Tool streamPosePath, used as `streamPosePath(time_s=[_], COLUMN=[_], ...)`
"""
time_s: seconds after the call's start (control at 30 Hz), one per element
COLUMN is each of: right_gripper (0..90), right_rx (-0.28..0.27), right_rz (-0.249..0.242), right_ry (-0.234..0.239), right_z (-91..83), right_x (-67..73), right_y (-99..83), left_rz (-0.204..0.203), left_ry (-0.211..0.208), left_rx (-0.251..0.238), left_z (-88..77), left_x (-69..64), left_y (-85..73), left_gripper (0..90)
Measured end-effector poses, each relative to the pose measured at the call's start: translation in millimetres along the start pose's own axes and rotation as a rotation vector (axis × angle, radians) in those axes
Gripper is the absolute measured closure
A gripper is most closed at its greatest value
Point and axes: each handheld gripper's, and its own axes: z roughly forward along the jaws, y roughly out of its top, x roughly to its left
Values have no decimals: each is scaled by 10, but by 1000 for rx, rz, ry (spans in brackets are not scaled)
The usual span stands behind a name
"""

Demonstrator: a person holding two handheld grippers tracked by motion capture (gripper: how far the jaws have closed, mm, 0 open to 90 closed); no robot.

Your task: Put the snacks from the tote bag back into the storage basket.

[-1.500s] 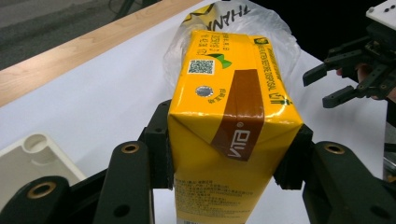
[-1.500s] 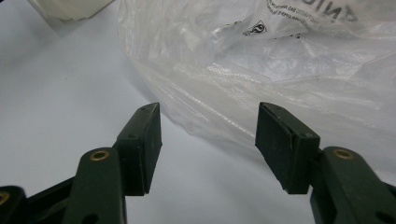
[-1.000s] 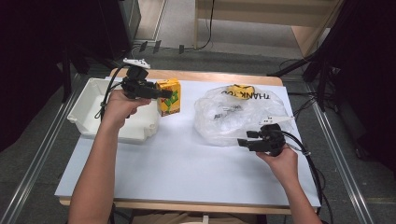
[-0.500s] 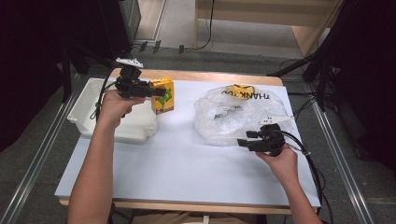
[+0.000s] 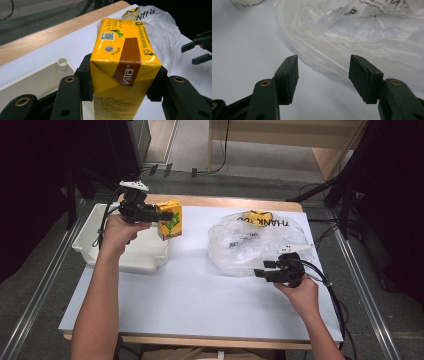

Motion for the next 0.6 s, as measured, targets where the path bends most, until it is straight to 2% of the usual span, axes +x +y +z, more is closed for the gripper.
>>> streamPosePath(time_s=[0.13,0.27,0.6], right_gripper=[423,422,422], right_rx=[6,11,11], right_rz=[-7,-11,-11], right_ry=[-5,-7,-14], right_z=[4,4,0], right_x=[5,8,16], right_y=[-5,-9,-10], left_rz=[-18,-9,-33], left_ry=[12,36,47], left_rx=[7,2,13], left_z=[-5,-13,14], left_x=[53,82,166], left_y=[-15,-32,-79], left_gripper=[521,521,521])
